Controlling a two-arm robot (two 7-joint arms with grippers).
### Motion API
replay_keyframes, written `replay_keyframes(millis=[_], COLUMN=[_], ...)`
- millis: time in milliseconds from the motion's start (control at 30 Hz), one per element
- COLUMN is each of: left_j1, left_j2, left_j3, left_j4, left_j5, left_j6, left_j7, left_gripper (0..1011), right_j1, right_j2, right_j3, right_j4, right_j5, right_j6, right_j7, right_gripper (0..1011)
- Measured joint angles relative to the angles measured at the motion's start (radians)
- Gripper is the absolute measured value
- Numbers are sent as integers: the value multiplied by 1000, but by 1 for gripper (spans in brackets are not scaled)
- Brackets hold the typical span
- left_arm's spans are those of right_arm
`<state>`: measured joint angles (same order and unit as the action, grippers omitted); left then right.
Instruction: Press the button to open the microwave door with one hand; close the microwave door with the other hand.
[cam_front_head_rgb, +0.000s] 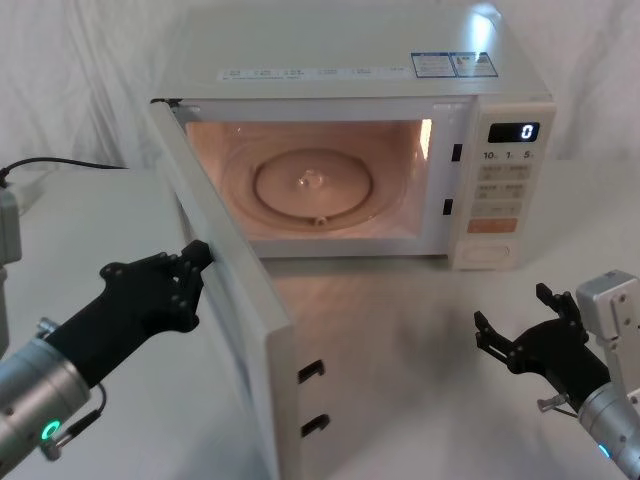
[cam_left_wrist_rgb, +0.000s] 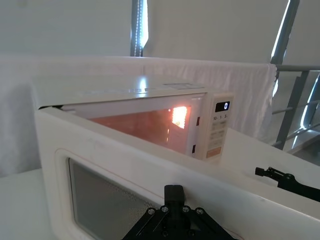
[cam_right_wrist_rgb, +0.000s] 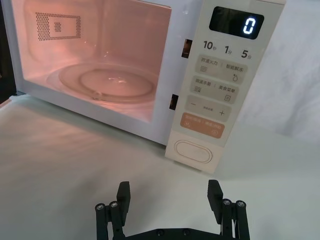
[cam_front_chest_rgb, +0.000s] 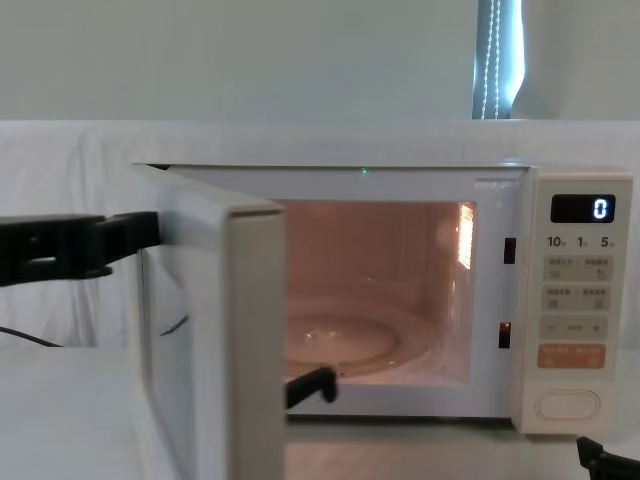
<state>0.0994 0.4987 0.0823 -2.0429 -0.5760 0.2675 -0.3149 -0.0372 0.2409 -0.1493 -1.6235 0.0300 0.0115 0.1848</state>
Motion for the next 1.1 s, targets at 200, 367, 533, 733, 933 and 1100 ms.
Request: replay_keyframes(millis=[200, 367, 533, 733, 933, 1100], left_j1=[-66, -124, -182, -233, -289, -335], left_j2=[6, 2, -11, -25, -44, -62], left_j3=[44, 88, 135, 176, 218, 251], left_j4=[39, 75, 116, 157, 209, 252], left_j5=[-5, -8, -5, 6, 26, 46], left_j6=[3, 6, 11, 13, 12, 9], left_j7=[-4, -3, 10, 34, 50, 51], left_gripper=[0, 0, 0, 0, 0, 0], right_j1=[0, 0, 0, 0, 0, 0], right_j2=[0, 0, 0, 0, 0, 0], right_j3=[0, 0, 0, 0, 0, 0], right_j4=[0, 0, 0, 0, 0, 0], right_j5=[0, 0, 0, 0, 0, 0], right_j6=[0, 0, 0, 0, 0, 0], right_j7=[0, 0, 0, 0, 0, 0], right_gripper=[1000, 1000, 1000, 1000, 1000, 1000])
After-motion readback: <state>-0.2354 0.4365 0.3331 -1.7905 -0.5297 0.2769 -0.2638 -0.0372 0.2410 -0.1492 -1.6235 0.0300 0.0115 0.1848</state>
